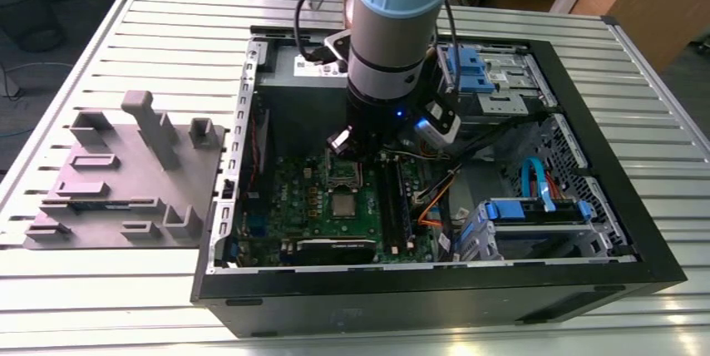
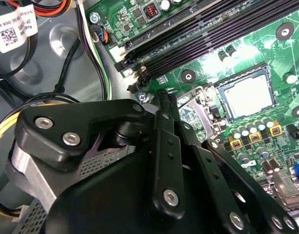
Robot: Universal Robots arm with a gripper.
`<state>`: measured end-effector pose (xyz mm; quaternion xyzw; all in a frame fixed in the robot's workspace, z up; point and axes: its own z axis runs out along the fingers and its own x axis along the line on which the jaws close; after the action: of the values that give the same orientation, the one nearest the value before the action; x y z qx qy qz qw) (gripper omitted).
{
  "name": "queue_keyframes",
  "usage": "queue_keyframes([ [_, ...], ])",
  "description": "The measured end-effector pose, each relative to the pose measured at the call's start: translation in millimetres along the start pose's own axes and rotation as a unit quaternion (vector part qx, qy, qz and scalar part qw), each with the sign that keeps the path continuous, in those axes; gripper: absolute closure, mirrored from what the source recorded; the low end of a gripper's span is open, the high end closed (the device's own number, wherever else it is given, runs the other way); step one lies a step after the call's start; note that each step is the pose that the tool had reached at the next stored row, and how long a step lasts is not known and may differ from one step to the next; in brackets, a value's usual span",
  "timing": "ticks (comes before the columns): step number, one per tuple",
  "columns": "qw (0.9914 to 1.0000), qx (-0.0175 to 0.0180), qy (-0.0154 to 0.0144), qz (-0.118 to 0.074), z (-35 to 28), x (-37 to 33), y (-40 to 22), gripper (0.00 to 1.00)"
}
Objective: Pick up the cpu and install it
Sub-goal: 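Close the cpu cover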
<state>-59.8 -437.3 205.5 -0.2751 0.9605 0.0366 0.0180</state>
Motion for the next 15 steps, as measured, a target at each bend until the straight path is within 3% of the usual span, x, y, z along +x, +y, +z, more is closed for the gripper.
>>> queue_keyframes([
  [6,1.0,0.0,0.0,0.0,-1.0,2.2,-3.5,0.89],
  [15,1.0,-0.0017,-0.0011,0.0,-7.5,3.9,-6.2,0.89],
])
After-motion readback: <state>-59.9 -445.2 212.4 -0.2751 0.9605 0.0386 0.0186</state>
